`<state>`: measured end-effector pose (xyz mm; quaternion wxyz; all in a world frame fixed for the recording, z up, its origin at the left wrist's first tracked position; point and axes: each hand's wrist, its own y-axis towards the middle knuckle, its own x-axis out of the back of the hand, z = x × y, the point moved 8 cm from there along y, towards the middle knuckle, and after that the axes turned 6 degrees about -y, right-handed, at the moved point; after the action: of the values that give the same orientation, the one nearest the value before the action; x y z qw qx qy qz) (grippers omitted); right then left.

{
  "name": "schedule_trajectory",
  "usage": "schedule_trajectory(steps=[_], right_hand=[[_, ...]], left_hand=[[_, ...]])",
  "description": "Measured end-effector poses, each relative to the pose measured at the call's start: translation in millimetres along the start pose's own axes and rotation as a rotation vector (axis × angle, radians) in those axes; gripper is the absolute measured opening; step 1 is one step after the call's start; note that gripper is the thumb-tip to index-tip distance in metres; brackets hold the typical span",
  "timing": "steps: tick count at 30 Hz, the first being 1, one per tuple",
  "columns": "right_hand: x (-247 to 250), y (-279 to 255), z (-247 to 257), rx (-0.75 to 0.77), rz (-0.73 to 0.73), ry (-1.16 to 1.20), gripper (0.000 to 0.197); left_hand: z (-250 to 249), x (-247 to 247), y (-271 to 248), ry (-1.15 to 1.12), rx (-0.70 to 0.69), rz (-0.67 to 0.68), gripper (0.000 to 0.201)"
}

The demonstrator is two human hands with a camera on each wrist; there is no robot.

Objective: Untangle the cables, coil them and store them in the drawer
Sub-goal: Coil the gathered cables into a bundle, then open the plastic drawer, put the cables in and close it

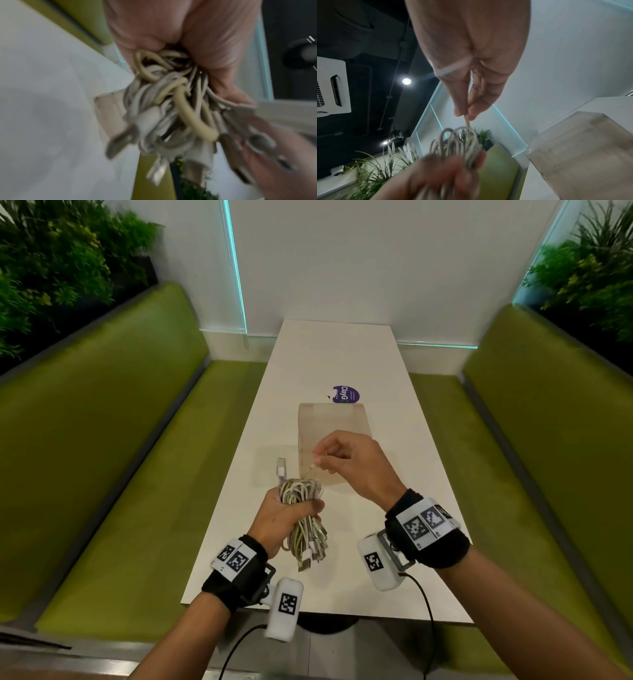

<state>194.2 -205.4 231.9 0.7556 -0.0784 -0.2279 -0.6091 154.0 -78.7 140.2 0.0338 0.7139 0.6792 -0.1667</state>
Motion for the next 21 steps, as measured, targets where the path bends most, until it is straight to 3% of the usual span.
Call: schedule_trajectory(steps=[4, 11, 15, 18, 21], right_hand=[[-1.9, -18.6, -7.2, 0.006, -0.084, 0.039, 0.009], [-5.9, -29.1, -24.9, -0.044, -0.264, 0.121, 0.01], [-13.1, -29.5, -29.1, -0.05, -0.21, 0.163, 0.012], [-24.3, -26.2, -30.3, -0.047, -0.15, 0.162, 0.012], [-37.0, -24.0, -28.5, -0.017, -0.114, 0.091, 0.019]], left_hand=[[-3.9, 4.5, 2.8, -0.248, 0.013, 0.007, 0.009], [0.6, -2.2, 5.5, -0.364, 0.073, 0.018, 0.022], [2.3, 1.2, 8.3, -0.391, 0.076, 0.018, 0.025], [2.5, 0.6, 9.5, -0.433, 0.068, 0.009, 0.045], [-1.8, 3.1, 13.6, -0.468, 0.043, -0.045, 0.038]])
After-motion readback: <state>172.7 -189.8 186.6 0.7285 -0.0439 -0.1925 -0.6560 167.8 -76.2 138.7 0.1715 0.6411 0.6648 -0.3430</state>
